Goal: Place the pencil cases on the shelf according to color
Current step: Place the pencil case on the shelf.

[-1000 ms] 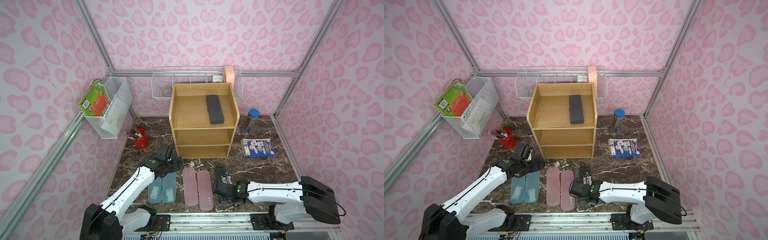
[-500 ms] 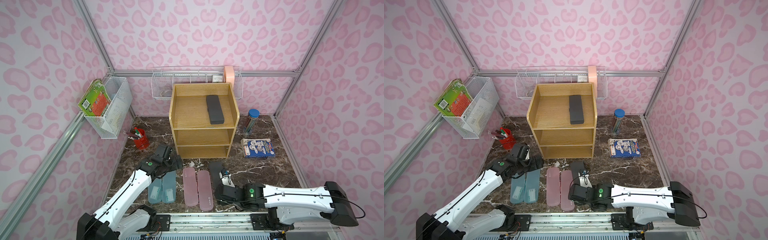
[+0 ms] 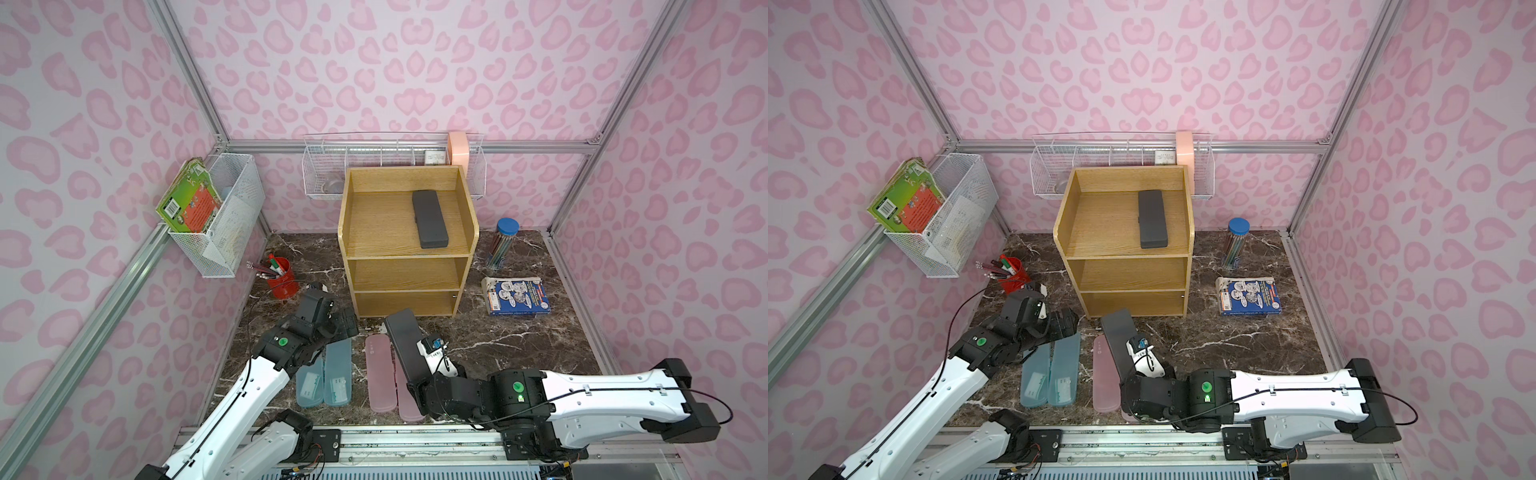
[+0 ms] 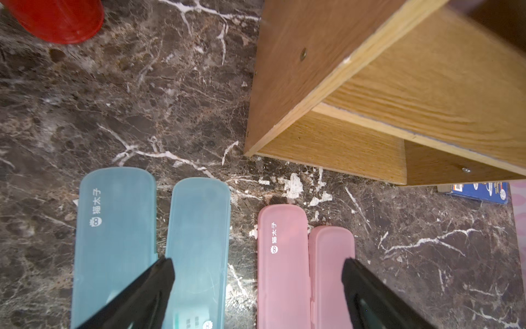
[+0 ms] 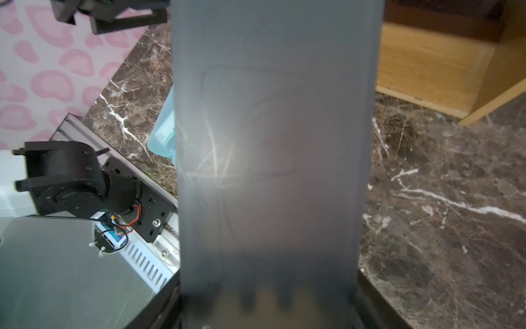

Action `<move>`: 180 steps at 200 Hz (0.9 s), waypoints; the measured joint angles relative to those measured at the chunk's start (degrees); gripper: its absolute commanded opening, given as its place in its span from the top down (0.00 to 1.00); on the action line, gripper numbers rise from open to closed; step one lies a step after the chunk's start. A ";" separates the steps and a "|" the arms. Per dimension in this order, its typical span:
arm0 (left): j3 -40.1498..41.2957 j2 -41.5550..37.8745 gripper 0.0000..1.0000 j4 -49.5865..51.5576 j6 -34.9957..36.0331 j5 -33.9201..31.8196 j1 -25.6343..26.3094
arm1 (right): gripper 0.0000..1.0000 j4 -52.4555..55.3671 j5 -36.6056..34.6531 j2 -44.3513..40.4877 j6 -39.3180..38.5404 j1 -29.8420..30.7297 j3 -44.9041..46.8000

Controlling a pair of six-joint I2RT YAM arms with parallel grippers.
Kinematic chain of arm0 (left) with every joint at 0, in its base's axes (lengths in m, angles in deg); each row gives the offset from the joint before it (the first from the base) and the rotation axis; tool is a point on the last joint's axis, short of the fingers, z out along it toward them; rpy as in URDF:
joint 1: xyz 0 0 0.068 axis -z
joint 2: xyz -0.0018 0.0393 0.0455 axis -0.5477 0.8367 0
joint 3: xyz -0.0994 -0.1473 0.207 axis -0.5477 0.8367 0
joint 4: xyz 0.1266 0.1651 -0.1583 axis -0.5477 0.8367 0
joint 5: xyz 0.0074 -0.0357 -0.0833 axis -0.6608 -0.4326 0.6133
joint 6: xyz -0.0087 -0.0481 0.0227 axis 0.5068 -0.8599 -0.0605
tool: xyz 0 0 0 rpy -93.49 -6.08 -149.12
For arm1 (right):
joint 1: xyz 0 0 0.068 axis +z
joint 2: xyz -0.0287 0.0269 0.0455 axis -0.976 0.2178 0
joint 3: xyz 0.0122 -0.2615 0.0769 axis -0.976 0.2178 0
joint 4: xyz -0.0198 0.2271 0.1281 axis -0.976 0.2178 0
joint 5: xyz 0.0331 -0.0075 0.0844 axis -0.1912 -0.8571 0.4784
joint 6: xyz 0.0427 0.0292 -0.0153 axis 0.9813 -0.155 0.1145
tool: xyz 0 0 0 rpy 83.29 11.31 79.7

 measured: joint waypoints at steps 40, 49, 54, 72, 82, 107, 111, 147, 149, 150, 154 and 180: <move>0.68 0.87 0.02 -0.42 1.66 -0.61 0.00 | 0.40 -2.67 -2.86 0.20 -7.15 -2.05 -4.13; 0.63 1.51 0.02 -0.42 1.70 -0.70 0.00 | 0.40 -3.78 -3.41 0.11 -9.01 -2.91 -5.25; 0.55 1.84 0.02 -0.39 1.75 -0.74 0.00 | 0.40 -4.57 -3.69 -0.04 -10.01 -3.41 -5.79; -0.59 3.06 0.02 -0.39 2.45 -0.94 0.00 | 0.40 -7.06 -3.30 -0.76 -13.79 -5.99 -7.21; -1.79 3.67 0.02 -0.37 2.71 -1.20 0.00 | 0.40 -8.37 -2.34 -0.83 -15.76 -8.28 -8.22; -3.96 4.63 0.02 -0.66 3.74 -2.34 -0.02 | 0.40 -10.38 -0.37 1.25 -20.39 -13.99 -12.81; -4.20 4.76 0.02 -0.68 4.13 -2.51 -0.02 | 0.40 -10.64 0.11 1.81 -21.09 -14.58 -13.70; -4.61 5.86 0.02 -1.55 5.31 -4.15 -0.02 | 0.39 -10.82 2.47 9.77 -25.53 -20.72 -25.40; -4.63 5.97 0.02 -1.60 5.46 -4.24 0.00 | 0.39 -10.71 2.51 10.19 -25.57 -21.05 -25.97; -4.63 5.99 0.02 -1.60 5.51 -4.28 0.00 | 0.39 -10.69 2.54 10.40 -25.59 -21.22 -26.25; -4.70 6.19 0.02 -1.64 5.53 -4.37 0.00 | 0.39 -10.67 2.67 11.52 -25.64 -22.14 -27.54; -4.87 7.26 0.02 -1.81 5.75 -4.55 0.00 | 0.39 -8.81 3.37 17.70 -25.94 -26.01 -34.86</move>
